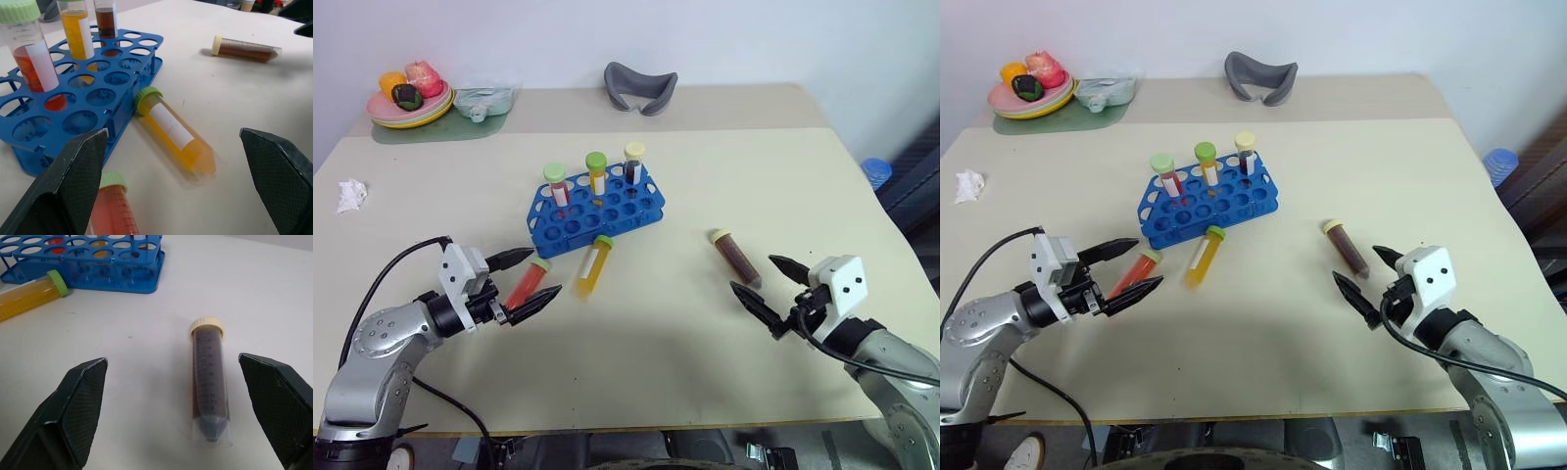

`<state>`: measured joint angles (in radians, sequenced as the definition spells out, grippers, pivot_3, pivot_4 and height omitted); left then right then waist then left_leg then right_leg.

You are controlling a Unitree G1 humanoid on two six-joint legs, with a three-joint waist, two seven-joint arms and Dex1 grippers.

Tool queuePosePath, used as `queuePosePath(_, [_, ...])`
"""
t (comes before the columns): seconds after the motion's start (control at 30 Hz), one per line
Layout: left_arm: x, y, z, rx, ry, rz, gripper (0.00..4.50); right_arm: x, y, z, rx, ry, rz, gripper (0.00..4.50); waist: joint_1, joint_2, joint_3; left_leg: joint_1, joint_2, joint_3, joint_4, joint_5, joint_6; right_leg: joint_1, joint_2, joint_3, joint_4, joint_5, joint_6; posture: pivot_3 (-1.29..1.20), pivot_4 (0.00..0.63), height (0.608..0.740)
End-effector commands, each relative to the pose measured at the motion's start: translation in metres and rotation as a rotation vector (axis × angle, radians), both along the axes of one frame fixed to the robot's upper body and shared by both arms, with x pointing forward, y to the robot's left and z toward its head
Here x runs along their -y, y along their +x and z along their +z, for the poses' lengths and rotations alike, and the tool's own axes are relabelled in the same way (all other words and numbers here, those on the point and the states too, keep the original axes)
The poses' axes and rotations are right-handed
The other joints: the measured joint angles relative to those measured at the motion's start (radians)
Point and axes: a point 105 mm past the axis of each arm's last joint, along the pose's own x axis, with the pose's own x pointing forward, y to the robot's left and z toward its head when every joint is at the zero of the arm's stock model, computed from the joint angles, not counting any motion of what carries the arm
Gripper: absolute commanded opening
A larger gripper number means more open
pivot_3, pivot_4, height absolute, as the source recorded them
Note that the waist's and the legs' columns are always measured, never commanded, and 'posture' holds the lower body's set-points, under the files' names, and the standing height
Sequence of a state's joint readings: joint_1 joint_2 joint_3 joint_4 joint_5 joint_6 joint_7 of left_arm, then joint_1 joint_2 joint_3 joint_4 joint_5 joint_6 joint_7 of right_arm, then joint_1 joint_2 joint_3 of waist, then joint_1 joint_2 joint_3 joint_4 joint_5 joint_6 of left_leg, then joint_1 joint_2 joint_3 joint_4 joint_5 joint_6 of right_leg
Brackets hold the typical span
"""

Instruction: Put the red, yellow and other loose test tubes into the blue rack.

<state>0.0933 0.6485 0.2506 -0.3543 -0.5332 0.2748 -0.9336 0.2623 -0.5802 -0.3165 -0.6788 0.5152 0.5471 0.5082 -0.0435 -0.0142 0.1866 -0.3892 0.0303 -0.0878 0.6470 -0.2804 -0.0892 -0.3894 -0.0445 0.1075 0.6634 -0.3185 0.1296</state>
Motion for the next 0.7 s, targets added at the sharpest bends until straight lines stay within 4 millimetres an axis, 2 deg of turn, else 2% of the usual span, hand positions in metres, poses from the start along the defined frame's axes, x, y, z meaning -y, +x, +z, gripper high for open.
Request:
queuePosePath(0.03, [-0.001, 0.001, 0.008, 0.039, 0.004, -0.002, 4.41, -0.006, -0.002, 0.014, 0.049, -0.020, 0.022, 4.40, 0.001, 0.000, 0.000, 0.000, 0.000, 0.000, 0.000, 0.000, 0.000, 0.000, 0.000, 0.000, 0.000, 0.000, 0.000, 0.00, 0.150, 0.740])
queuePosePath(0.5, [-0.001, -0.003, 0.004, 0.023, -0.011, -0.048, 4.41, -0.004, -0.004, 0.008, 0.024, -0.015, 0.020, 4.40, 0.000, 0.000, 0.000, 0.000, 0.000, 0.000, 0.000, 0.000, 0.000, 0.000, 0.000, 0.000, 0.000, 0.000, 0.000, 0.00, 0.150, 0.740])
queuePosePath(0.7, [0.006, -0.004, 0.014, 0.025, -0.074, -0.125, 4.41, -0.006, -0.001, 0.010, 0.006, -0.017, 0.033, 4.40, 0.001, 0.000, 0.000, 0.000, 0.000, 0.000, 0.000, 0.000, 0.000, 0.000, 0.000, 0.000, 0.000, 0.000, 0.000, 0.00, 0.150, 0.740])
